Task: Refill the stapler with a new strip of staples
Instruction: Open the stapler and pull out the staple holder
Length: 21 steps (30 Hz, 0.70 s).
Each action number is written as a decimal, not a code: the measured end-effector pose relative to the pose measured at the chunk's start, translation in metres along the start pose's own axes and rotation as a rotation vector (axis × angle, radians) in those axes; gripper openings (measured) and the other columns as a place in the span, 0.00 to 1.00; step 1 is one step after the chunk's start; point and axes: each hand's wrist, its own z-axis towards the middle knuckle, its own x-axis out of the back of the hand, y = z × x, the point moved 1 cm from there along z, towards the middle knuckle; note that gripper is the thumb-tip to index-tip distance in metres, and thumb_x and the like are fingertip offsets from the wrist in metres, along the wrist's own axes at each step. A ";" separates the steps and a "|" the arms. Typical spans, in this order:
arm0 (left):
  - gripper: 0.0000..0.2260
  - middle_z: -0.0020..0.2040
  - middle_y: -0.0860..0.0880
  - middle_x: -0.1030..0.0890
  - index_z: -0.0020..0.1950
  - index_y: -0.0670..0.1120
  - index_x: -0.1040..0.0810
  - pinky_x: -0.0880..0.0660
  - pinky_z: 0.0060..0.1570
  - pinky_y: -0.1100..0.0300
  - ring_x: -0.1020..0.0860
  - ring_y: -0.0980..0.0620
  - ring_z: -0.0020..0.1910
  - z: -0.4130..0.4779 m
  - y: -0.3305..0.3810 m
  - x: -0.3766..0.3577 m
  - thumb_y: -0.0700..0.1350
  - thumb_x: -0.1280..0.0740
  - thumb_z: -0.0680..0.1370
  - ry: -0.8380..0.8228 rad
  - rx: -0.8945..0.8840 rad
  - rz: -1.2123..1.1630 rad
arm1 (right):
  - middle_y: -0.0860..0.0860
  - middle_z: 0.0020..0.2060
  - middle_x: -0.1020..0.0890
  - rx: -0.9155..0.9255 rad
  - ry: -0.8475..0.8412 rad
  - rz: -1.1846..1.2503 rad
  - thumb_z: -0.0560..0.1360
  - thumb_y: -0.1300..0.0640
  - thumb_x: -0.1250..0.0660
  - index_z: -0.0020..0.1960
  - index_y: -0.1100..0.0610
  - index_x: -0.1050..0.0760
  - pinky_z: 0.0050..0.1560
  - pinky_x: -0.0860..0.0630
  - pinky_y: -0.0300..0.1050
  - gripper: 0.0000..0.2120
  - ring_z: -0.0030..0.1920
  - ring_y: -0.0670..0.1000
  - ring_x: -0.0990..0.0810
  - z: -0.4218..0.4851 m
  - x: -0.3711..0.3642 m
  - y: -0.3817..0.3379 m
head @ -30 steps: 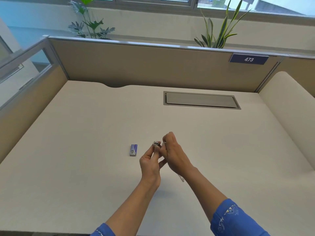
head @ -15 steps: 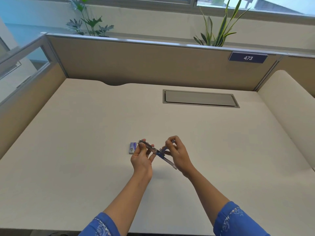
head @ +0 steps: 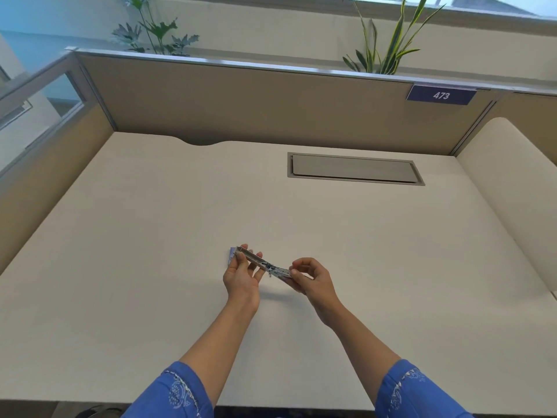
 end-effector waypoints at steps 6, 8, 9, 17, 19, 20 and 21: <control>0.10 0.47 0.49 0.22 0.58 0.43 0.24 0.25 0.56 0.44 0.19 0.49 0.47 0.006 0.003 0.005 0.44 0.43 0.83 0.018 0.002 -0.033 | 0.58 0.48 0.18 -0.009 0.036 -0.032 0.75 0.66 0.29 0.52 0.62 0.22 0.43 0.19 0.35 0.06 0.41 0.52 0.14 0.001 0.000 0.000; 0.10 0.50 0.48 0.22 0.55 0.44 0.23 0.25 0.56 0.44 0.19 0.49 0.48 0.008 0.007 0.008 0.43 0.44 0.83 0.022 -0.009 -0.047 | 0.59 0.48 0.18 -0.037 0.041 0.008 0.76 0.64 0.29 0.52 0.63 0.22 0.47 0.17 0.39 0.06 0.42 0.55 0.13 0.002 0.001 0.001; 0.10 0.51 0.48 0.22 0.52 0.45 0.22 0.25 0.56 0.45 0.19 0.49 0.48 0.009 0.009 0.010 0.43 0.44 0.84 0.025 -0.014 -0.054 | 0.59 0.47 0.17 -0.049 0.045 0.030 0.77 0.64 0.30 0.52 0.63 0.22 0.47 0.17 0.40 0.05 0.40 0.54 0.13 0.003 0.002 0.002; 0.11 0.47 0.46 0.20 0.48 0.46 0.23 0.22 0.49 0.49 0.19 0.48 0.46 0.014 0.019 0.029 0.43 0.45 0.84 0.088 -0.011 -0.125 | 0.53 0.49 0.17 -0.158 0.083 -0.023 0.80 0.54 0.33 0.56 0.60 0.22 0.51 0.20 0.45 0.11 0.47 0.50 0.17 0.002 0.003 0.010; 0.11 0.46 0.46 0.21 0.48 0.46 0.24 0.22 0.49 0.49 0.19 0.49 0.45 0.013 0.017 0.032 0.43 0.45 0.84 0.097 -0.004 -0.131 | 0.52 0.50 0.18 -0.228 0.004 -0.033 0.79 0.50 0.33 0.59 0.59 0.22 0.51 0.21 0.44 0.14 0.49 0.51 0.17 -0.001 -0.003 0.013; 0.11 0.46 0.45 0.21 0.48 0.46 0.24 0.23 0.51 0.48 0.19 0.49 0.45 0.011 0.015 0.034 0.43 0.45 0.84 0.098 -0.002 -0.132 | 0.51 0.51 0.18 -0.259 -0.043 -0.040 0.79 0.48 0.33 0.60 0.57 0.22 0.51 0.21 0.44 0.15 0.49 0.52 0.16 -0.004 -0.006 0.017; 0.11 0.47 0.45 0.21 0.49 0.45 0.24 0.24 0.52 0.47 0.19 0.48 0.46 0.010 0.013 0.035 0.43 0.45 0.84 0.098 -0.001 -0.133 | 0.50 0.52 0.18 -0.279 -0.078 -0.045 0.79 0.47 0.33 0.60 0.56 0.22 0.51 0.20 0.44 0.15 0.50 0.52 0.16 -0.006 -0.009 0.021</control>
